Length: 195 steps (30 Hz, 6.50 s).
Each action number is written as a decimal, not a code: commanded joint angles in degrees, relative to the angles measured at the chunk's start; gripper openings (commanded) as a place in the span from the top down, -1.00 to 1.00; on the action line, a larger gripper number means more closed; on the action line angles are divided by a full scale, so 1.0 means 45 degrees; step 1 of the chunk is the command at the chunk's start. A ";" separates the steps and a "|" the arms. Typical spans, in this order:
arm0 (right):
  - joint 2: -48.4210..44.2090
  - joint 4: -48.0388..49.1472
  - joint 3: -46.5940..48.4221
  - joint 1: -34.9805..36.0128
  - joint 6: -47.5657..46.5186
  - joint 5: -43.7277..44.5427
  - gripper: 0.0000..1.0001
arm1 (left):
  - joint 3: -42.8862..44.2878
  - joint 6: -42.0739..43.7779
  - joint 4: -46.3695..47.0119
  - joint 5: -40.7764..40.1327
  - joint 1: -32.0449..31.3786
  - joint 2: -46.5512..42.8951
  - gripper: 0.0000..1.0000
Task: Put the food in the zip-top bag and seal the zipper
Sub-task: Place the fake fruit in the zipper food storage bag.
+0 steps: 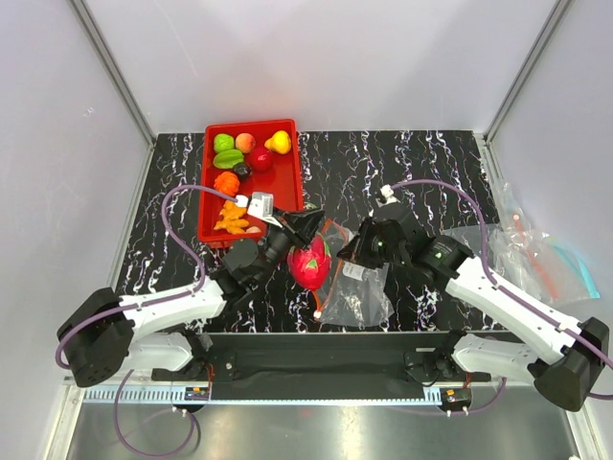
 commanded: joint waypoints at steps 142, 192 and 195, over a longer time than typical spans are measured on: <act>-0.3136 -0.8345 -0.0550 -0.3572 -0.1319 0.0487 -1.00 | -0.1449 -0.4629 0.9773 0.2117 -0.1818 0.6666 1.00; -0.4427 -0.1999 -0.7211 -0.3572 0.0576 -0.2678 -0.31 | -0.1255 -0.6192 0.6179 -0.5929 -0.5762 0.7055 1.00; -0.4270 -0.1901 -0.7133 -0.3572 0.0537 -0.2776 -0.31 | -0.1079 -0.5802 0.6276 -0.6203 -0.6192 0.7173 1.00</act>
